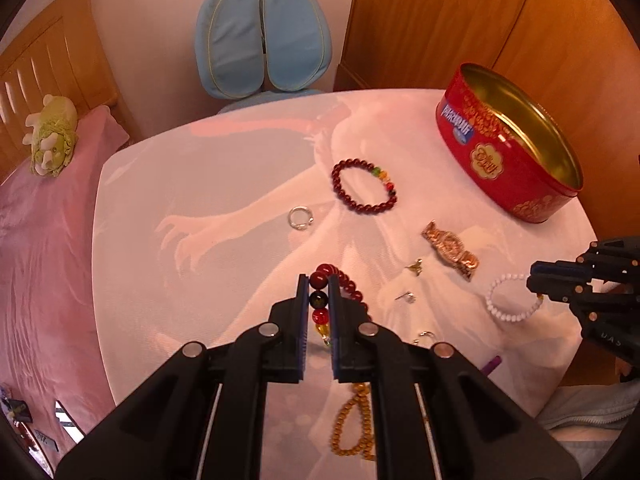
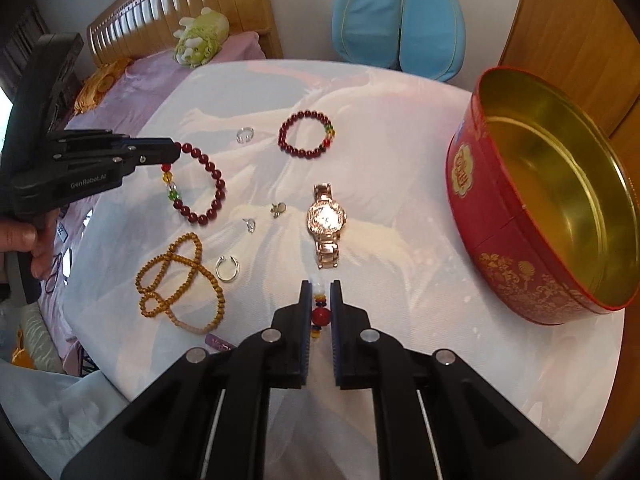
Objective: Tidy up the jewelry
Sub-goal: 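Grasp the red multicolour bead bracelet with the left tool while the right grasps the white pearl bracelet, then carry both held bracelets up and over the open red tin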
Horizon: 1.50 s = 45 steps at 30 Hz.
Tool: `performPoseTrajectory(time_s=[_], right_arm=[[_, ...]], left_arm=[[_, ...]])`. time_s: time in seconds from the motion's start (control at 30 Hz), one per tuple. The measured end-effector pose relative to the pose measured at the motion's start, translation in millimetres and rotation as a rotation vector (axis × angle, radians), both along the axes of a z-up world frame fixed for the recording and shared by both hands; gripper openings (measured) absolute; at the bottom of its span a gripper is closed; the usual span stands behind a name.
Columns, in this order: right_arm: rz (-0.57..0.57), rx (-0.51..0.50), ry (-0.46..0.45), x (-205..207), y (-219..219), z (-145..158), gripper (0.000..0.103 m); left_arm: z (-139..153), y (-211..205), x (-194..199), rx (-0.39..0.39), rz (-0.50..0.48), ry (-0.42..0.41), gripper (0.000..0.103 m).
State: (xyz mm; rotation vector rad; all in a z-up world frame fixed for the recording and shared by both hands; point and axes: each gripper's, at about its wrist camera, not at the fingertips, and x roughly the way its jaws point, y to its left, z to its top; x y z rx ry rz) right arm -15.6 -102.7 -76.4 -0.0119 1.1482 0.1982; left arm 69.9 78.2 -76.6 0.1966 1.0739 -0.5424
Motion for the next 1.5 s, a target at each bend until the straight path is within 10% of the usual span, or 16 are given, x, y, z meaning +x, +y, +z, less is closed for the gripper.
performPoseTrajectory(time_s=[0.77,1.4,1.5], right_arm=[[-0.011,0.152,-0.292,-39.5,-84.6,99.2,0.01],[0.05,0.123,-0.135,-27.2,-43.6,49.8,0.01],[0.047,0.102,-0.112,-25.0,-35.5,44.2,0.01]], left_arm=[[97.8,-59.5,-64.6,-0.036,0.038,-0.178,0.009],[18.2,-15.7,-52.7,0.021,0.11,0.011,0.01],[-10.6,-13.4,-43.9,0.1,0.098,0.047,0.054]])
